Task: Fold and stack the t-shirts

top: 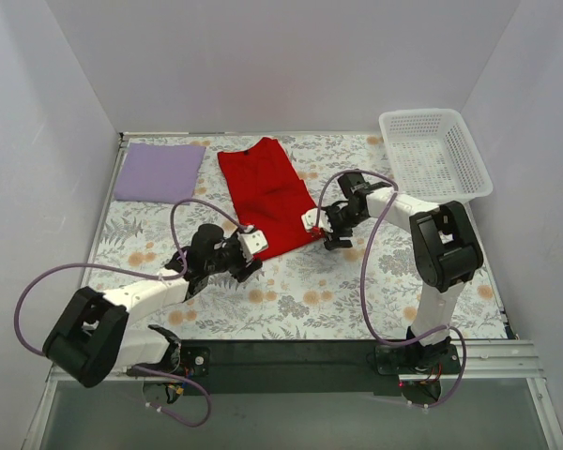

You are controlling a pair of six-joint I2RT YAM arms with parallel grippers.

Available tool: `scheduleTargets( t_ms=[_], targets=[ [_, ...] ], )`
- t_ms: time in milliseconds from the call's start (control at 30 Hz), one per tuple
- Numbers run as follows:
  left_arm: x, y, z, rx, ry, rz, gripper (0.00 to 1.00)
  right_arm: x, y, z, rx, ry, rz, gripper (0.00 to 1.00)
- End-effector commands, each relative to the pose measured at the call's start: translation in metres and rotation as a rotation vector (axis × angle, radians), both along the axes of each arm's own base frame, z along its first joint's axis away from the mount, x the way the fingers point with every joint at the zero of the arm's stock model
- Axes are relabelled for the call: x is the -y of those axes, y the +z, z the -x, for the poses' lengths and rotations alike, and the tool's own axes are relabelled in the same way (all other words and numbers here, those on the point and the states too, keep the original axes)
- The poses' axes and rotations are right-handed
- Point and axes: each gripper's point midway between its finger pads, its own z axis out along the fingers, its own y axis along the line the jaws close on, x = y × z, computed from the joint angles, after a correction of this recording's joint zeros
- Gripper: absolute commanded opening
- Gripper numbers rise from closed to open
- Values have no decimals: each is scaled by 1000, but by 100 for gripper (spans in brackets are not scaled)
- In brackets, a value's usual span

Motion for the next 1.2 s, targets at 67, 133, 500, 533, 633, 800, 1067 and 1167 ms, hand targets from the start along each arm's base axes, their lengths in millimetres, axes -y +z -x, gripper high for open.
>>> scheduleTargets(
  t_ms=[67,133,500,533,633,800,1067,1167],
  targets=[
    [16,-1,-13,88,-62,-68,57,-8,-4,-32,106,-10,45,72],
    [21,-11,-13,77,-78,-91,57,-6,-9,-32,101,-24,54,69],
    [1,-49,-41,146,68,-334,55,-6,-23,-26,45,-55,57,49],
    [-1,-51,-41,146,77,-344,53,-5,-25,-25,38,-55,58,47],
    [-8,-58,-45,161,93,-398,40,-5,-29,-22,24,-63,62,37],
    [-8,-65,-35,151,82,-419,12,-4,-36,-13,-25,-89,72,13],
    [28,-49,26,108,-81,-319,0,29,-19,49,-170,-111,165,1],
    [51,-35,74,34,-199,-246,0,55,-5,110,-256,-22,207,1]
  ],
)
